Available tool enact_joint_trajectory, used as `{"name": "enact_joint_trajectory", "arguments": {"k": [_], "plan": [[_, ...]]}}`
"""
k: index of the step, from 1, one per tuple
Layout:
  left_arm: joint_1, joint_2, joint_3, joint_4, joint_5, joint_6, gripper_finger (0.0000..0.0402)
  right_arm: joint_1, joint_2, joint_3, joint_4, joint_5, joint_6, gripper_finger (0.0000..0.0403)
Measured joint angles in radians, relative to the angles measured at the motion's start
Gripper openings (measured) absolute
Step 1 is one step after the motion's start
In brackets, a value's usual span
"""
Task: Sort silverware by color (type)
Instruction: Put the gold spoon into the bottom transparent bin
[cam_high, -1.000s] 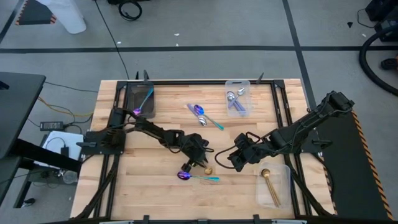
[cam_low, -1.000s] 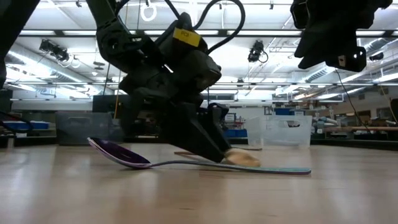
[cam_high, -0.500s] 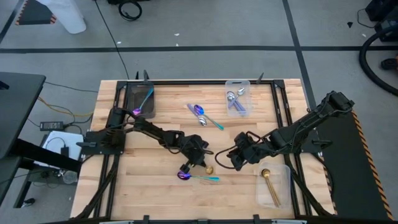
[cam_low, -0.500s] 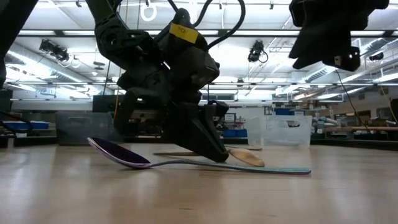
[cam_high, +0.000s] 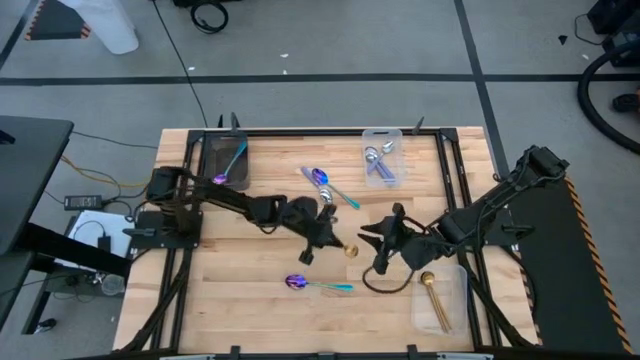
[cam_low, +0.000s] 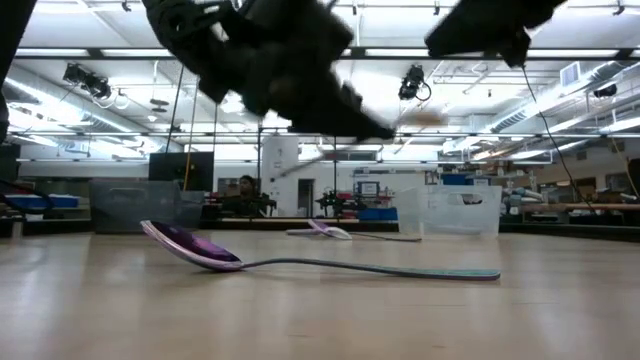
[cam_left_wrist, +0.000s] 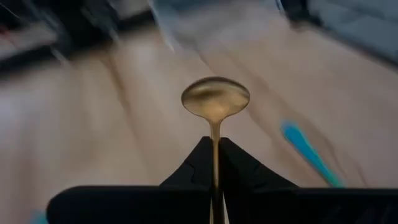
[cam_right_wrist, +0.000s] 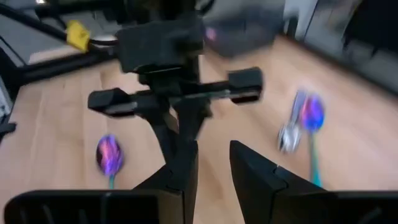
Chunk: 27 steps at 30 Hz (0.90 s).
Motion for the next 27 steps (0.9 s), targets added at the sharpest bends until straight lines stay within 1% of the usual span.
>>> {"name": "enact_joint_trajectory", "arguments": {"k": [2,4,8,10,14,19,21,27], "plan": [[0.008,-0.033,0.001,0.017,-0.002,-0.017,0.002,0.019,0.0,0.0,0.062,0.056,-0.099,0.0102],[0.016,-0.064,-0.001,0.024,-0.022,-0.027,0.002,0.039,0.0,0.0,0.144,0.087,-0.205,0.0102],[0.035,-0.13,0.001,0.056,-0.046,-0.056,0.0019,0.08,-0.001,0.0,0.305,0.112,-0.392,0.0102],[0.045,-0.158,0.001,0.065,-0.075,-0.069,0.0019,0.095,-0.002,0.0,0.342,0.114,-0.432,0.0102],[0.054,-0.199,0.0,0.113,-0.111,-0.071,0.0019,0.11,-0.002,0.0,0.333,0.137,-0.41,0.0102],[0.052,-0.218,0.001,0.26,-0.11,-0.057,0.0019,0.108,-0.002,0.0,0.314,0.136,-0.385,0.0102],[0.045,-0.218,0.001,0.3,-0.11,-0.043,0.0019,0.1,-0.002,0.0,0.311,0.136,-0.389,0.0102],[0.01,-0.216,0.001,0.351,-0.096,-0.015,0.0019,0.051,0.013,0.0,0.308,0.132,-0.389,0.0102]]}}
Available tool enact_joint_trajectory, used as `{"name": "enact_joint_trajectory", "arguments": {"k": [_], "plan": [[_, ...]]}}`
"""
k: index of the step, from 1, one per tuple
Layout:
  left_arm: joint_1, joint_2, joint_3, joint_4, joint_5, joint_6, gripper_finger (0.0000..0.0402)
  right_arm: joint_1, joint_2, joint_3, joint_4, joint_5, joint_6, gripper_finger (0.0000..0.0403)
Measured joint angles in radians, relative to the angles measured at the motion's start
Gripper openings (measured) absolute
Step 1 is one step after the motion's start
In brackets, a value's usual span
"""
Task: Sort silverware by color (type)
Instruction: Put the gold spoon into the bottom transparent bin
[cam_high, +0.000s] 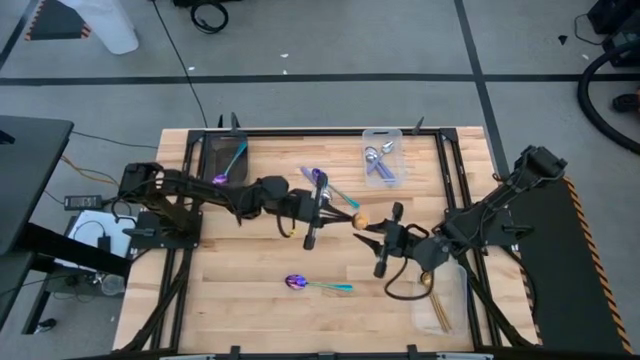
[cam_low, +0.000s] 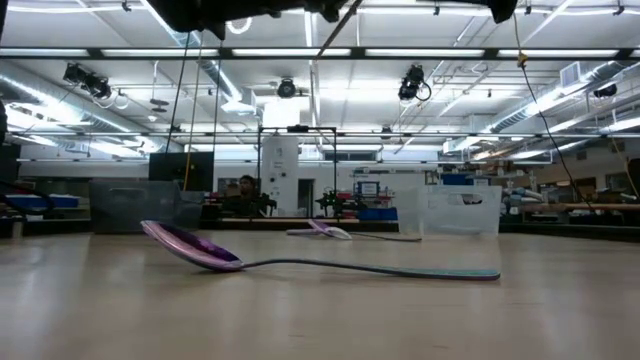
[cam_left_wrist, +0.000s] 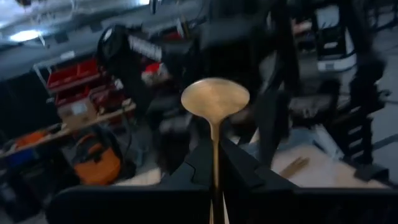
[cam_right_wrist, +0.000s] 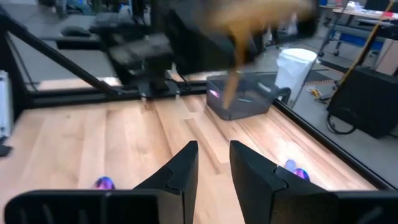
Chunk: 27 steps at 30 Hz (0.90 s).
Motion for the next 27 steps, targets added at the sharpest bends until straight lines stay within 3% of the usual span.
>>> {"name": "enact_joint_trajectory", "arguments": {"k": [6,11,17,27], "plan": [[-0.048,0.0,0.0,0.085,0.003,-0.003,0.0019,-0.061,0.047,0.0,0.031,-0.048,-0.061,0.011],[-0.075,0.022,0.0,0.156,0.003,-0.004,0.0019,-0.089,0.081,0.0,0.168,-0.068,-0.185,0.0114],[-0.083,0.064,0.0,0.264,-0.024,-0.032,0.0019,-0.127,0.128,0.0,0.317,-0.165,-0.326,0.0115],[-0.076,0.084,0.001,0.254,-0.024,-0.031,0.0019,-0.145,0.135,0.0,0.409,-0.238,-0.389,0.011]]}}
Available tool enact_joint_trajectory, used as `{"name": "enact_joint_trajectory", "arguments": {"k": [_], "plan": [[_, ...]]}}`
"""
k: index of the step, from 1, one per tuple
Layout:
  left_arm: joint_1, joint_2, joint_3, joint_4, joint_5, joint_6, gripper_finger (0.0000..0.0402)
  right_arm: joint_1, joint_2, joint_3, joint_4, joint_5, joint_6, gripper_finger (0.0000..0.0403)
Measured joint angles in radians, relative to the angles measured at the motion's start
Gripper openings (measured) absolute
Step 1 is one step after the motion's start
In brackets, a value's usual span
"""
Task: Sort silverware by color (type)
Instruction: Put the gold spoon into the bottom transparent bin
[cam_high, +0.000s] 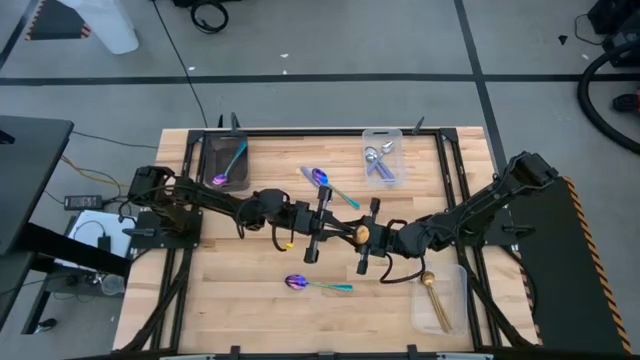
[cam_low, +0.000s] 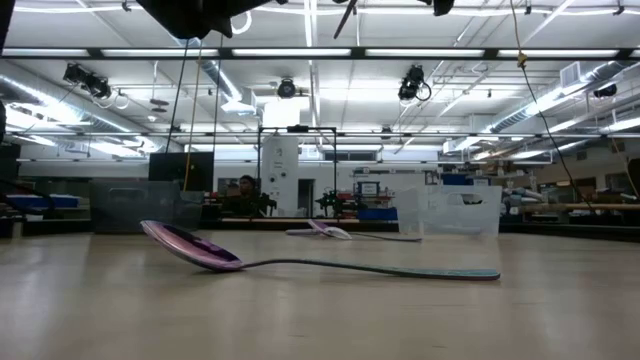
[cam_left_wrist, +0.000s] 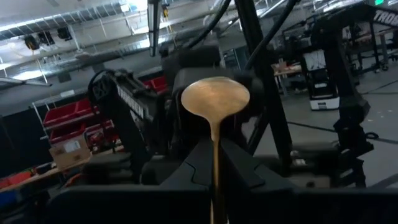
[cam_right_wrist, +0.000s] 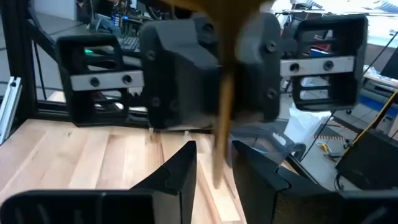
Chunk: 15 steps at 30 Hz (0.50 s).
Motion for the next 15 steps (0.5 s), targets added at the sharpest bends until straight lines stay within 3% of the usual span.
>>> {"name": "enact_joint_trajectory", "arguments": {"k": [8,15], "plan": [[0.006,0.0,0.0,-0.016,0.001,0.001,0.0021,0.0,0.0,0.0,0.001,-0.001,0.0,0.0082],[0.007,-0.003,0.0,-0.041,0.0,0.001,0.0027,0.0,0.0,-0.001,-0.005,0.003,0.019,0.0024]]}}
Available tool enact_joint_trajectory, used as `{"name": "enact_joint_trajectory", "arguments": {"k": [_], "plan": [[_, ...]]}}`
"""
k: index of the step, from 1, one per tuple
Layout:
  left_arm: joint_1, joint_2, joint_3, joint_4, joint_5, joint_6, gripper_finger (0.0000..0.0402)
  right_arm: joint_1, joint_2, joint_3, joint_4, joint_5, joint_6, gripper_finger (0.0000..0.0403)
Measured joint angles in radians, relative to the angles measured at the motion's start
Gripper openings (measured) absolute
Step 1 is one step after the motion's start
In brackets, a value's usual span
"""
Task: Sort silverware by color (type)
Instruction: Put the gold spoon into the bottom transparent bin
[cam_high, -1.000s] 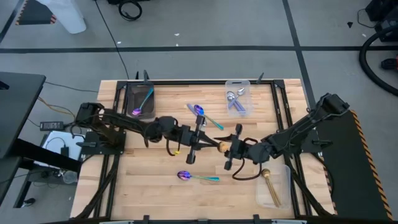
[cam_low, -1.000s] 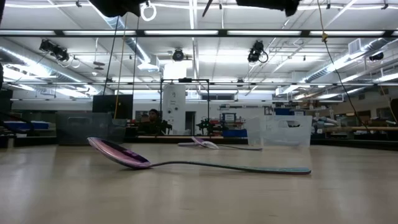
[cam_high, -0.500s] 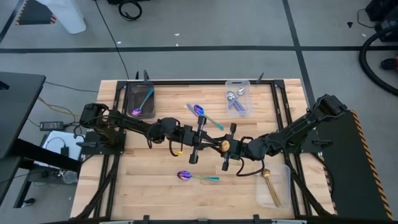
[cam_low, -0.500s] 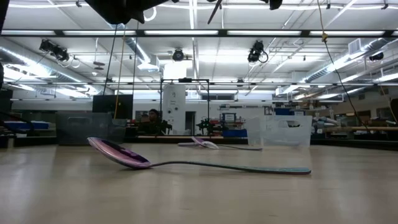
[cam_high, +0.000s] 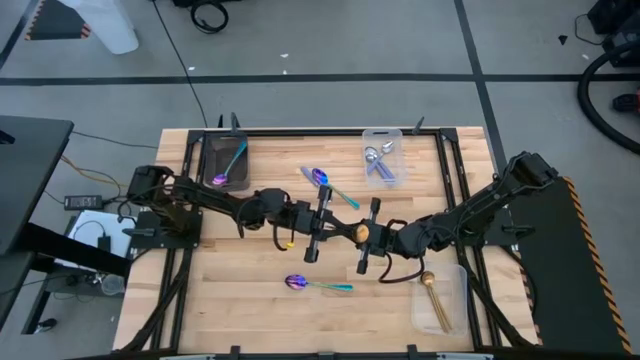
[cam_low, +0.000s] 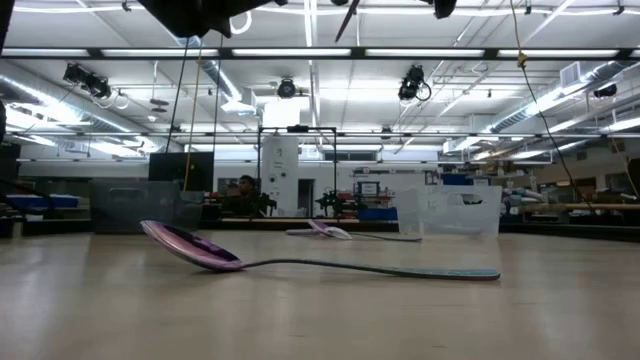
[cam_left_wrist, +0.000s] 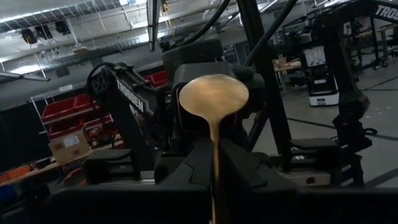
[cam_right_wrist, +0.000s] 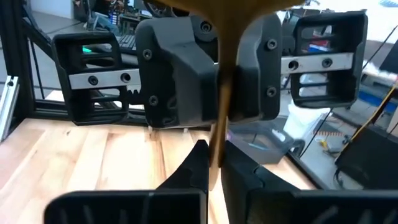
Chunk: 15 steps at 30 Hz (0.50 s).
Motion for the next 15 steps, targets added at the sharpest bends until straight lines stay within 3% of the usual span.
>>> {"name": "enact_joint_trajectory", "arguments": {"k": [8,15], "plan": [[0.027,-0.033,0.0,-0.181,-0.07,-0.054,0.0089,0.015,-0.02,-0.001,-0.113,0.056,0.153,0.0024],[0.028,-0.114,-0.001,-0.339,-0.074,-0.096,0.014,0.019,-0.026,0.002,-0.168,0.004,0.312,0.0024]]}}
